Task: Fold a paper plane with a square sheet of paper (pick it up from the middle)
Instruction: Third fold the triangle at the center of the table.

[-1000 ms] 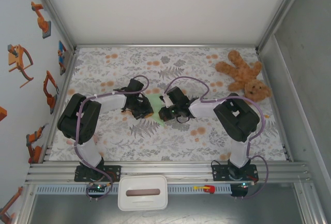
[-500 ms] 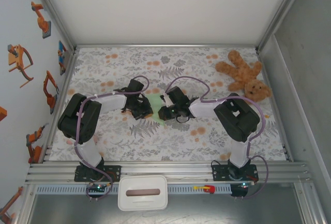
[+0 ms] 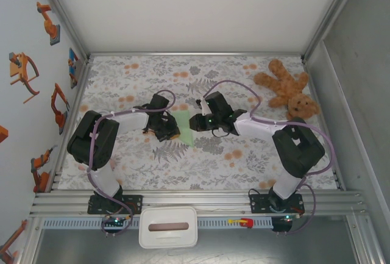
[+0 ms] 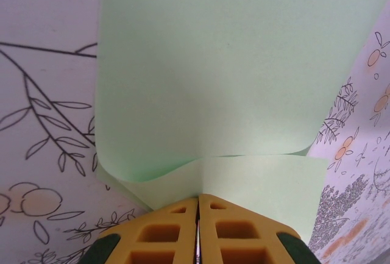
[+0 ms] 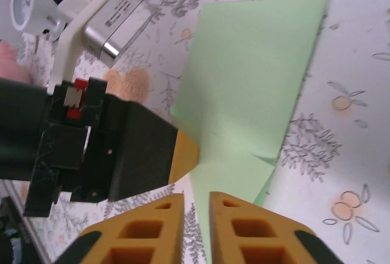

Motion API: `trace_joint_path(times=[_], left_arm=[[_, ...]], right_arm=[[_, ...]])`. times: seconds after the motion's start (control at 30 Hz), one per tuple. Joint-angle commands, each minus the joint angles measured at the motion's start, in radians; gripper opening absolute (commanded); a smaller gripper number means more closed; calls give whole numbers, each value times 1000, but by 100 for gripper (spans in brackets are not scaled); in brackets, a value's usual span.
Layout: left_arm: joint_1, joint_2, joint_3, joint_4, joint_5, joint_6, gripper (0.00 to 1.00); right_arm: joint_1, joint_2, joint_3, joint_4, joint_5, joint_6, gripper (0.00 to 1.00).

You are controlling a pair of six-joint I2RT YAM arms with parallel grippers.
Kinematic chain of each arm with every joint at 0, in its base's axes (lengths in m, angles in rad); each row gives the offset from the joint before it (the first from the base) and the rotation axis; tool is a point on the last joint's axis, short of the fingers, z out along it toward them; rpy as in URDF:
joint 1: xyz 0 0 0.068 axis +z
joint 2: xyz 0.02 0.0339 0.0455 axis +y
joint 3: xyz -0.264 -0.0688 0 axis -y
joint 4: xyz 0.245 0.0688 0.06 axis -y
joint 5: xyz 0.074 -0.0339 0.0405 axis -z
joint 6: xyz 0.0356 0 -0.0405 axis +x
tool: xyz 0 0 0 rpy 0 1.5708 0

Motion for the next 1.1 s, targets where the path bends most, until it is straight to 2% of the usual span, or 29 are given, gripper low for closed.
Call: trace_joint_path(times=[0.0,0.27,1.07], left_arm=[[-4,30,-46,-33,-95,-4,10],[-4,26,-52,-16,-83,-6,10],[-4,19,-51,-16,-80,-7,10]], right_arm=[[28,27,-1,1,-75,19,12],[68,115,48,-11,-108,28,5],[83,247,114,-91,-122,-14,3]])
